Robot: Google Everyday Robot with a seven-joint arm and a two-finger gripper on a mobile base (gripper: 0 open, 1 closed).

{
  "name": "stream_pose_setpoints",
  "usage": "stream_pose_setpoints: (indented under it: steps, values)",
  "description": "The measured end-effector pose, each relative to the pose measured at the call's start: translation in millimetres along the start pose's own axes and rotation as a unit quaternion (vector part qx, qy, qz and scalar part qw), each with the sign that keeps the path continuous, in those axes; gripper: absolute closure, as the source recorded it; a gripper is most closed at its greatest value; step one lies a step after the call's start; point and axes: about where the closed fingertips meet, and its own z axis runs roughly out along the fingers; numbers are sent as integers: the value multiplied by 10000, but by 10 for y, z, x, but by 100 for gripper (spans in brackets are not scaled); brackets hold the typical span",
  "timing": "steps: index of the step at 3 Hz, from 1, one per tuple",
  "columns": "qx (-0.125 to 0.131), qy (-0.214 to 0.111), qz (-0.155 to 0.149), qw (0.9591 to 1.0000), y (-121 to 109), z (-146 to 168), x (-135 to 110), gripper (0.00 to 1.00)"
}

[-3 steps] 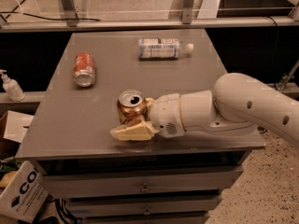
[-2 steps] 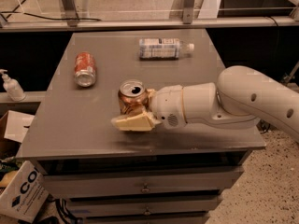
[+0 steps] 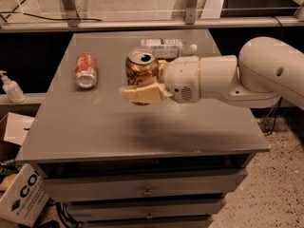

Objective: Pick orange can

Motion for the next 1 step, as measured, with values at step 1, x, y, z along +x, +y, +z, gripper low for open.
stream_pose_setpoints:
  steps: [1]
  values:
    - [-1, 0, -1, 10000, 1, 1, -1, 100]
